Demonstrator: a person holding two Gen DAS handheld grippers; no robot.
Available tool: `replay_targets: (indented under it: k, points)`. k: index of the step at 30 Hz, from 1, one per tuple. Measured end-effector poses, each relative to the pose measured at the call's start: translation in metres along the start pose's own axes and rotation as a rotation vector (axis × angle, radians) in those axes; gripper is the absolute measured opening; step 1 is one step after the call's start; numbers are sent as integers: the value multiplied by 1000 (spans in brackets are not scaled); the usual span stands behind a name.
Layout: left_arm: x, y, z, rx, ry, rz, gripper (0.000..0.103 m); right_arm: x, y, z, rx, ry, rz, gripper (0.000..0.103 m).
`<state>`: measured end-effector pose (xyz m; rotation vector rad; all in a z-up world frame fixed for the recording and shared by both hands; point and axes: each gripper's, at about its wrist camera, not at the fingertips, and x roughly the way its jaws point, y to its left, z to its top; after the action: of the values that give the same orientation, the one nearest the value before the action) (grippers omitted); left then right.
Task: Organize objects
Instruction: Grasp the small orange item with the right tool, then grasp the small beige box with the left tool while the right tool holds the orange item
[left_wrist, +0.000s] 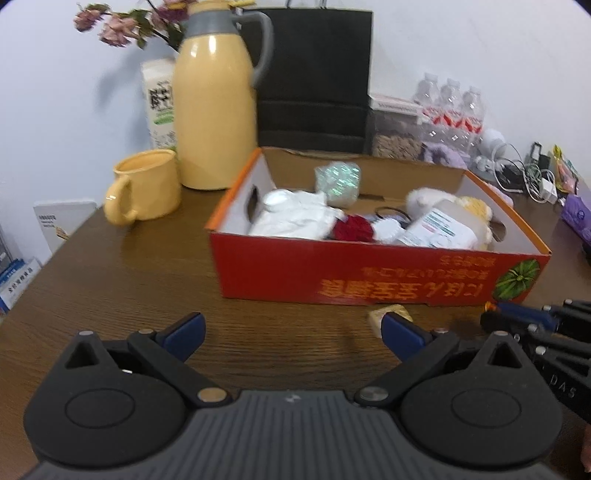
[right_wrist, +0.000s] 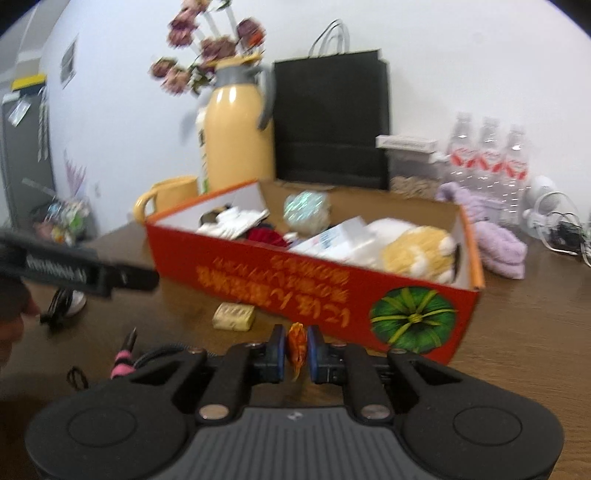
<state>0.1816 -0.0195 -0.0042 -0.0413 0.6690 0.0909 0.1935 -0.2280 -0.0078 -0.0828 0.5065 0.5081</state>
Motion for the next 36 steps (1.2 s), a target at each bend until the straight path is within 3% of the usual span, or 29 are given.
replay_targets:
  k: [8,19,30,33,35,36]
  points:
    - [23,-32,6,-20,78,-22,103,-12,-13,1,45,-47,-63,11]
    - [54,-49,9,-75,153,63,103,-22,-16,1,50,-76,-87,12]
    - [66,-59,4,-90,151,93,101,-22,-15,0,47,-70,-84,11]
    - [66,-63,4,-77,132,100,91,-21,-15,0,46,-69,-83,12]
    - [63,-65,4,-69,110,103,69,-21,-15,0,46,-69,-83,11]
    - [61,-65,4,-71,102,95,63,-21,-15,0,46,-68,-83,11]
